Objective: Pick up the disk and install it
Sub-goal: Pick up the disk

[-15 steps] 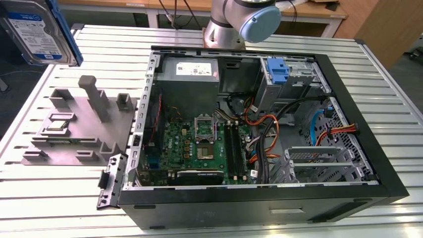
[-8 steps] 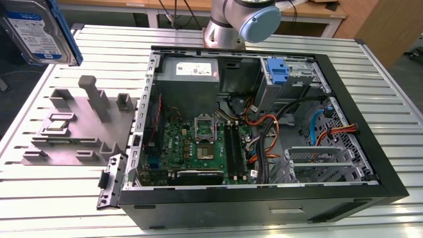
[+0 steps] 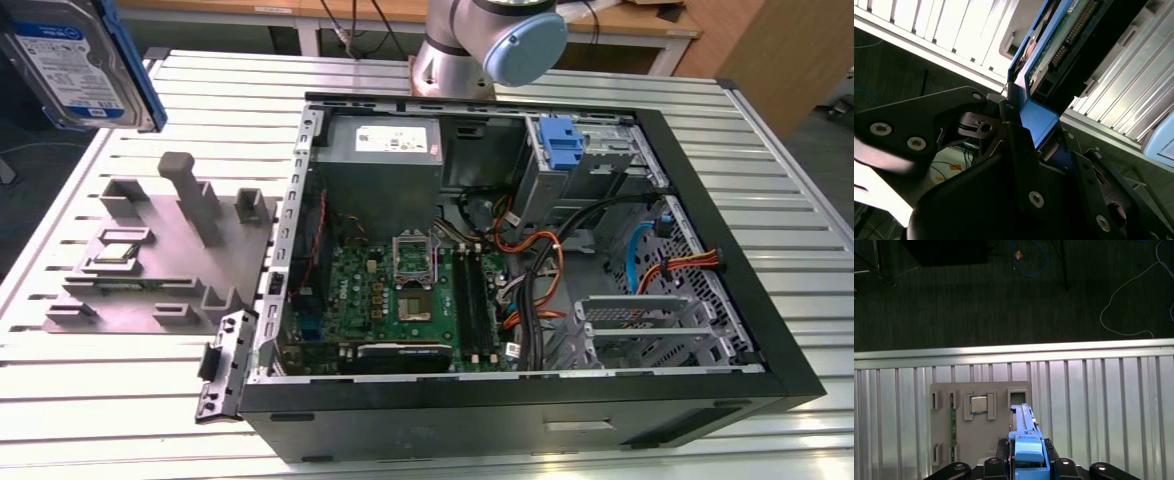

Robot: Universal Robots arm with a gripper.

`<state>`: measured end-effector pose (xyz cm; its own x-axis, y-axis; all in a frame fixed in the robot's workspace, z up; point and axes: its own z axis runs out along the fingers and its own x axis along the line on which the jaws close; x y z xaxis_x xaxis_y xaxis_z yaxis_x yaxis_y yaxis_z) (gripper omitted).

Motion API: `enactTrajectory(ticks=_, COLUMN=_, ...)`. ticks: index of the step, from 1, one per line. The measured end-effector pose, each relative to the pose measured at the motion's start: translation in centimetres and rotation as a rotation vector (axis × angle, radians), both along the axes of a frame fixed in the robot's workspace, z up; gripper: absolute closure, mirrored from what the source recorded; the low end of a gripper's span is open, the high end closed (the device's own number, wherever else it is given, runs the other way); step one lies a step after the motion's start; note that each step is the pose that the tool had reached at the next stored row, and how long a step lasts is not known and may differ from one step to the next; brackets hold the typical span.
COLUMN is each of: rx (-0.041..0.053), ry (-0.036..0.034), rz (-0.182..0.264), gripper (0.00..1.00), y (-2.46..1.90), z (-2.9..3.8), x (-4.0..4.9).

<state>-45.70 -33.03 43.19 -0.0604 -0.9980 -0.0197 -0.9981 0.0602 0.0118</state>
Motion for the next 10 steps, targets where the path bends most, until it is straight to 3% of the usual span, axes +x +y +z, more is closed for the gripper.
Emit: enactTrajectory(ticks=10, rx=0.0, ry=0.0, rz=0.0, gripper=0.63, y=0.0, z=0.49, x=0.0)
